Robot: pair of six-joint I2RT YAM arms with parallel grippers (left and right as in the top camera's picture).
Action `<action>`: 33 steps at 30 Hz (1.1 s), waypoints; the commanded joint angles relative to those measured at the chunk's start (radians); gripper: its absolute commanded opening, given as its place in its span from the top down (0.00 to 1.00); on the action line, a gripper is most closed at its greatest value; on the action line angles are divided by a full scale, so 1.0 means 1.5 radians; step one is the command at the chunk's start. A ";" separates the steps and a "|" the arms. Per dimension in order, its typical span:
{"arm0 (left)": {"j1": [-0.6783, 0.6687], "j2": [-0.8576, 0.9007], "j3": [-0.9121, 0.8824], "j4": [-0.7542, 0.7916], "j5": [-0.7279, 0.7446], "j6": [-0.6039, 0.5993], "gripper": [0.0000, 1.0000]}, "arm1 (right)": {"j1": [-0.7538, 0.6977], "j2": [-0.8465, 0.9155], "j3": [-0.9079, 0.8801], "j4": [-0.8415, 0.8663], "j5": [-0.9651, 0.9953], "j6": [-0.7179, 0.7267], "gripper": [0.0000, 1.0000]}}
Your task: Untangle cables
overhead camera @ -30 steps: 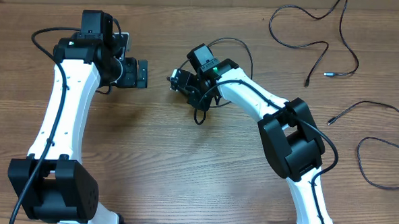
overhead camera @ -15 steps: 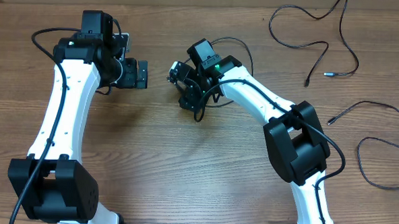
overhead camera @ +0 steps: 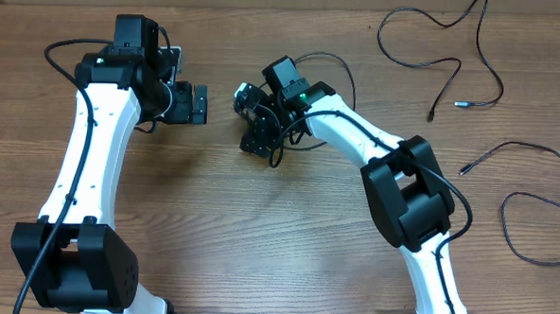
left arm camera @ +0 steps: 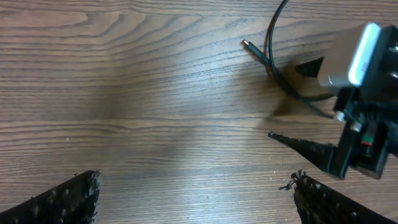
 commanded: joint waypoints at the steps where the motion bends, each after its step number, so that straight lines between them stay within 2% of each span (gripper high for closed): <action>1: -0.003 -0.008 0.002 -0.002 0.008 0.018 0.01 | -0.005 0.007 0.015 0.006 -0.017 0.023 0.13; 15: -0.003 -0.008 0.002 -0.001 0.003 0.018 0.00 | -0.007 0.039 0.014 0.024 -0.019 0.043 0.18; 16: -0.003 -0.008 0.002 -0.001 0.003 0.019 0.00 | -0.007 0.039 0.014 0.025 -0.019 0.043 0.51; 17: -0.003 -0.008 0.002 -0.001 0.003 0.019 0.00 | -0.007 0.039 0.014 0.026 -0.019 0.043 0.96; 32: -0.003 -0.008 0.002 -0.008 0.003 0.027 0.00 | -0.008 0.039 0.014 0.018 -0.019 0.043 0.96; 33: -0.003 -0.008 0.002 -0.010 0.003 0.031 0.00 | -0.008 0.039 0.014 0.018 -0.019 0.043 0.73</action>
